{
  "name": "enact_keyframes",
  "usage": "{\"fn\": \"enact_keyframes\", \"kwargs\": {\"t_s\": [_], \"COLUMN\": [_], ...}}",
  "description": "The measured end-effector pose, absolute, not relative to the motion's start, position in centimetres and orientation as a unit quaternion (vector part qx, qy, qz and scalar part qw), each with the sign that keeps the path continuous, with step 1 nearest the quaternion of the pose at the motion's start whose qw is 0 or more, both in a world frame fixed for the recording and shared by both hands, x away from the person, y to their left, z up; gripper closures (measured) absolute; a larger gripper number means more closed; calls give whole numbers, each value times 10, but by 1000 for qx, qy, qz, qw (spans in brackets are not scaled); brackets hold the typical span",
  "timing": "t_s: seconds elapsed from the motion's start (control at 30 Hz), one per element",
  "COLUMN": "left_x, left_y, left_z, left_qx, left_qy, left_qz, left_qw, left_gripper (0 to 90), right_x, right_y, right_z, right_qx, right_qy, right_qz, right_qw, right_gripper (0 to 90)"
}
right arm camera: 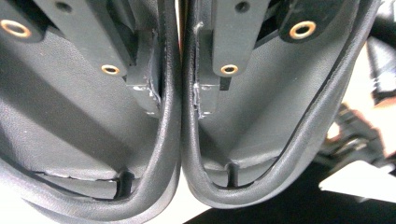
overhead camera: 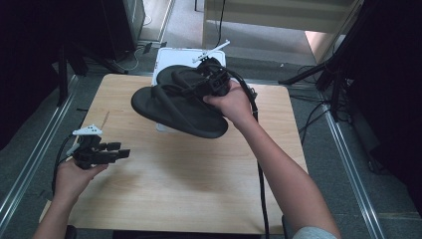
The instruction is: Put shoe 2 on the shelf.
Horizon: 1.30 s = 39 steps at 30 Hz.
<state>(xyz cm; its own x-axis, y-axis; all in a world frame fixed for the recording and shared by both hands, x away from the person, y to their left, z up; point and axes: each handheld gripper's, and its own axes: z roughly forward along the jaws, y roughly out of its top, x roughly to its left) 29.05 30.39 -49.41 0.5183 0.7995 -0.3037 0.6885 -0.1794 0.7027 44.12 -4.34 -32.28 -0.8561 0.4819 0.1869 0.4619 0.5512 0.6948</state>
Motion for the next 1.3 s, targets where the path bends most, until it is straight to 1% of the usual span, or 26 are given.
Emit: {"fn": "enact_keyframes", "kwargs": {"t_s": [0.2, 0.37, 0.77, 0.97, 1.3], "left_x": [292, 293, 295, 297, 297], "left_y": [301, 299, 296, 295, 293], "left_z": [-495, -495, -495, -496, -495], "left_qx": [770, 772, 775, 777, 781], "left_qy": [482, 479, 474, 471, 466], "left_qz": [63, 62, 58, 57, 56], "left_qw": [414, 413, 414, 414, 412], "left_gripper": [427, 427, 427, 427, 427], "right_x": [462, 477, 500, 510, 519], "right_y": [-40, -38, -16, -6, 10], "right_z": [-326, -329, -332, -334, -339], "right_qx": [330, 385, 498, 559, 615], "right_qy": [865, 838, 775, 728, 674], "right_qz": [373, 380, 365, 369, 370], "right_qw": [58, 70, 135, 142, 176], "right_gripper": [763, 763, 763, 763, 762]}}
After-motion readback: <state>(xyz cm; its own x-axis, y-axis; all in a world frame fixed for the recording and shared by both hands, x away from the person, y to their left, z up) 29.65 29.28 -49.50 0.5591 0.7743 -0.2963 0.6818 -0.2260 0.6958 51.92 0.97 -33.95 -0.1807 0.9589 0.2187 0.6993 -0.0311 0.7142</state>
